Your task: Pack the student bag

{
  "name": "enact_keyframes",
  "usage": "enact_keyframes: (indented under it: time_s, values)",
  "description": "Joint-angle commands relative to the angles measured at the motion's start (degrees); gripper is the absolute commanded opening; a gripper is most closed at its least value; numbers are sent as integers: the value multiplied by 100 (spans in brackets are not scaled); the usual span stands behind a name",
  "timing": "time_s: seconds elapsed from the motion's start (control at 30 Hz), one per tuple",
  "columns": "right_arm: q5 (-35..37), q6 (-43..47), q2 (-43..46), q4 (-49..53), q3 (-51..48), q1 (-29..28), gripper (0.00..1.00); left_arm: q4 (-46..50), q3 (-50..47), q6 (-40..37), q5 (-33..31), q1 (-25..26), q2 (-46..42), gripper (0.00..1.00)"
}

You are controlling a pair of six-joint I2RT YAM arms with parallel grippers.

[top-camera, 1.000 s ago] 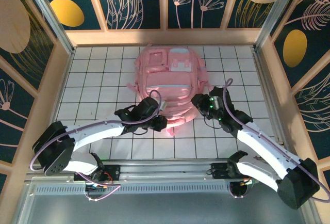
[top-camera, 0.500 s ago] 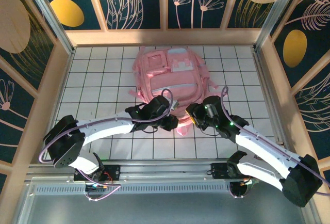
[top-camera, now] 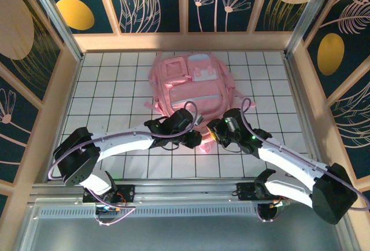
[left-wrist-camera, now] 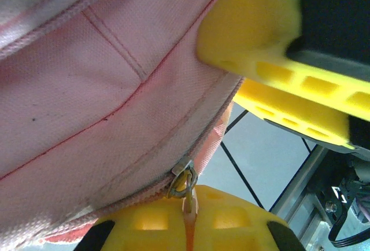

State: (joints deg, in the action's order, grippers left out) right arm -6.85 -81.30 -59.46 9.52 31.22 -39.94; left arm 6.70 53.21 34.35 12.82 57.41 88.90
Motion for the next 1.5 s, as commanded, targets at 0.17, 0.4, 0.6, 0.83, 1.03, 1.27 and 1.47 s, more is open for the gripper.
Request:
enact_keyframes:
  time_s: [0.17, 0.4, 0.6, 0.83, 1.03, 1.27, 1.47]
  values:
    - [753, 212, -322, 493, 539, 58, 2, -118, 183, -68, -3, 103, -236, 0]
    - [1041, 412, -196, 854, 629, 238, 0, 102, -126, -108, -432, 94, -564, 0]
    - [1015, 570, -39, 915, 527, 460, 0, 181, -291, -93, -569, 86, -719, 0]
    - [945, 896, 151, 963, 475, 725, 0, 268, -476, -138, -623, -73, -907, 0]
    - [808, 1182, 168, 871, 426, 823, 0, 278, -605, -195, -456, -297, -1045, 0]
    - [625, 1666, 223, 841, 402, 1237, 0, 341, -700, -321, -425, -361, -1012, 0]
    - [384, 2112, 282, 876, 467, 1515, 1, 358, -874, -393, -445, -565, -1088, 0]
